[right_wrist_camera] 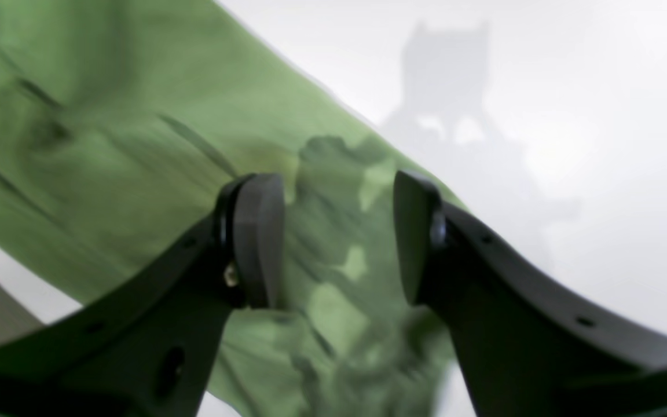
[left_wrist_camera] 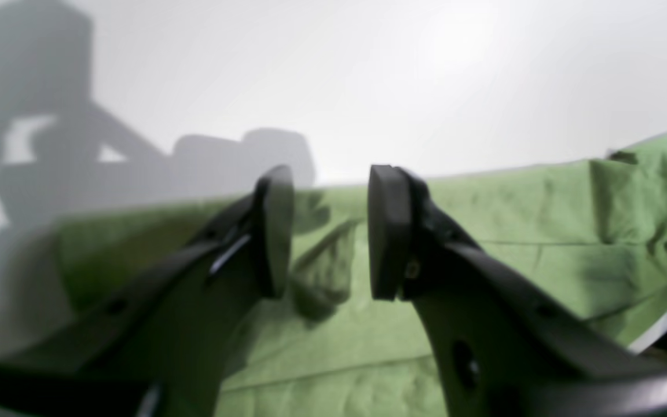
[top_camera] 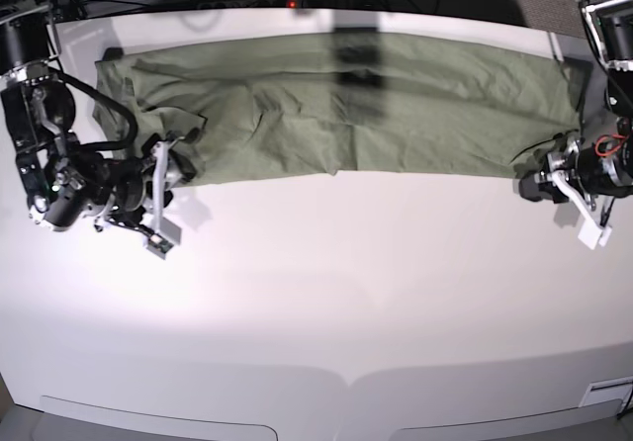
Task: Fold the T-shirt properly
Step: 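Release the flap and reposition the right gripper along the strip, then grasp the strip's end with the left gripper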
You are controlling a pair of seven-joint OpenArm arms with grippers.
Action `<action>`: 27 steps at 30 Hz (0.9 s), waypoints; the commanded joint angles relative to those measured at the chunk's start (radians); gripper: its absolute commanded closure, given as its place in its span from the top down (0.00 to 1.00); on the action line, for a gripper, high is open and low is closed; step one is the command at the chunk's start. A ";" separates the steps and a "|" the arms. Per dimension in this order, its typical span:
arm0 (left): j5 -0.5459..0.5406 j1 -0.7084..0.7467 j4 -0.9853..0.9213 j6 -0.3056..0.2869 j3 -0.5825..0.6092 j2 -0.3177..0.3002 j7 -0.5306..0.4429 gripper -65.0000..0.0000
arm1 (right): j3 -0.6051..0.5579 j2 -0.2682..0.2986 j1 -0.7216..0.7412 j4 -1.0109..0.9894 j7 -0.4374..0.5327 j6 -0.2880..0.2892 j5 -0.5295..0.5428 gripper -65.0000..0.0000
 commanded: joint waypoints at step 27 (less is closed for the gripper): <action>0.243 0.237 0.145 0.009 -0.006 0.119 0.013 0.33 | 0.010 -0.096 -0.117 -0.167 0.030 -0.090 -0.083 0.47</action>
